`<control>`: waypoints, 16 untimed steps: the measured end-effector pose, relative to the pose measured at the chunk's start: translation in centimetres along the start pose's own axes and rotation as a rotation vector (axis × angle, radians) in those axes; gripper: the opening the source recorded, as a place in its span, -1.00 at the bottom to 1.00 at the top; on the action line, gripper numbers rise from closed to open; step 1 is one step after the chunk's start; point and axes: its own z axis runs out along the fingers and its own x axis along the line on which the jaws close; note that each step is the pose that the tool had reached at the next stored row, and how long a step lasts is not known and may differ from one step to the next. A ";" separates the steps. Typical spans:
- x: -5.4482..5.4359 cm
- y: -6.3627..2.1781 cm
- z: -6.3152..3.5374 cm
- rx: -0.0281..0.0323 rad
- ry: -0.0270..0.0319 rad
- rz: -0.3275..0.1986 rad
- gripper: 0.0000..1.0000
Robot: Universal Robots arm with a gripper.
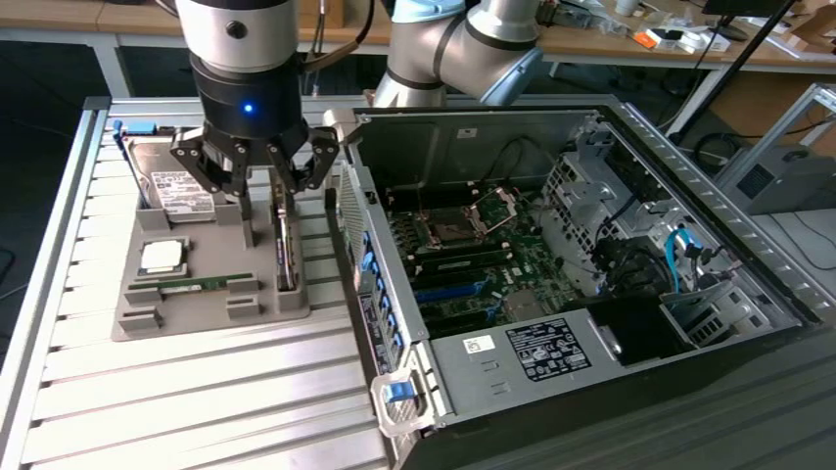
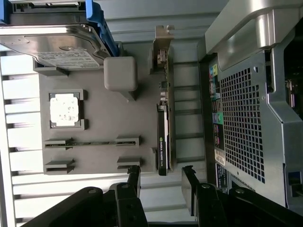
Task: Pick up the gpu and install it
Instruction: 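Pick up the gpu and move the gpu toward the slot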
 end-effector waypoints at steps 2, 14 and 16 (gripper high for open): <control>0.0 0.00 0.06 0.0000 0.0000 0.000 -0.04; 0.0 -0.01 0.35 0.0000 0.0000 0.000 -0.04; -0.1 -0.02 0.43 0.0000 0.0000 0.000 -0.04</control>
